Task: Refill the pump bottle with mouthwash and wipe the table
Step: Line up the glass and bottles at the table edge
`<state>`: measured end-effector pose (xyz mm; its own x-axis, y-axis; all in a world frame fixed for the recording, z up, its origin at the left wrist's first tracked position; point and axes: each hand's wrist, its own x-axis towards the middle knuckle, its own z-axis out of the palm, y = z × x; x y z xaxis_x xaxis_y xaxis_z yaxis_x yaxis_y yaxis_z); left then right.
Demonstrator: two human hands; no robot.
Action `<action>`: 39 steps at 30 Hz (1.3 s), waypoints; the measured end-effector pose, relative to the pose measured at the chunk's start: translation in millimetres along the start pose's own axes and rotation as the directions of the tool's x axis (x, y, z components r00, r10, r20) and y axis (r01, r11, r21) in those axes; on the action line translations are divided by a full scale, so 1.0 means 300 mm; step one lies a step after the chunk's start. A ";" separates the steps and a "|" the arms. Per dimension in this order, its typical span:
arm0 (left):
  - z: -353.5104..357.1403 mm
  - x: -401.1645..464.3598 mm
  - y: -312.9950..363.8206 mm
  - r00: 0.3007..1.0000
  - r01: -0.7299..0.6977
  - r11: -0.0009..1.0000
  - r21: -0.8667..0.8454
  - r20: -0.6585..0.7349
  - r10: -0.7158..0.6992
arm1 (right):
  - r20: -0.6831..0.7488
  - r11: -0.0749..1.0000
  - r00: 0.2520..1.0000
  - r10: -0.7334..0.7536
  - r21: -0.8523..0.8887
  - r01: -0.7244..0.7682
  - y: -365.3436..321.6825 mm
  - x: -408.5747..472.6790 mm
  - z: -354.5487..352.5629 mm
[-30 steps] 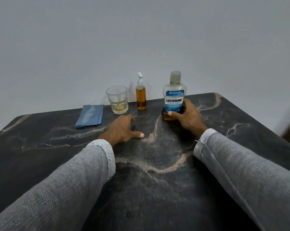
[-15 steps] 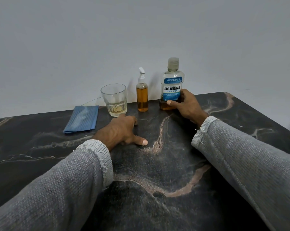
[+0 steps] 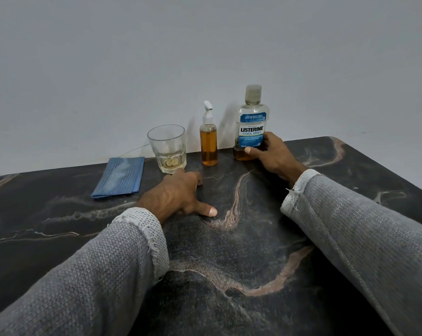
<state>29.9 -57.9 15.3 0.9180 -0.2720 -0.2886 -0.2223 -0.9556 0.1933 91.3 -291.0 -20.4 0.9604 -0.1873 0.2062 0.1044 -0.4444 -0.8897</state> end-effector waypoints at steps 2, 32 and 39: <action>0.002 -0.001 0.001 1.000 0.000 1.000 -0.005 0.000 0.000 | 0.004 1.000 1.000 0.009 -0.006 -0.009 0.000 0.001 0.000; 0.002 -0.005 0.004 1.000 -0.002 1.000 -0.011 0.005 0.002 | 0.063 0.992 0.992 0.109 -0.074 -0.104 -0.018 0.018 0.003; 0.011 -0.013 -0.001 1.000 -0.013 1.000 -0.019 -0.014 0.012 | 0.075 0.989 0.987 0.140 -0.054 -0.136 -0.023 -0.010 -0.002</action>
<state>25.3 -56.9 13.2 0.9195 -0.2823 -0.2735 -0.2275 -0.9497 0.2152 87.5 -287.8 -14.6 0.9823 -0.1810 0.0486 -0.0411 -0.4613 -0.8863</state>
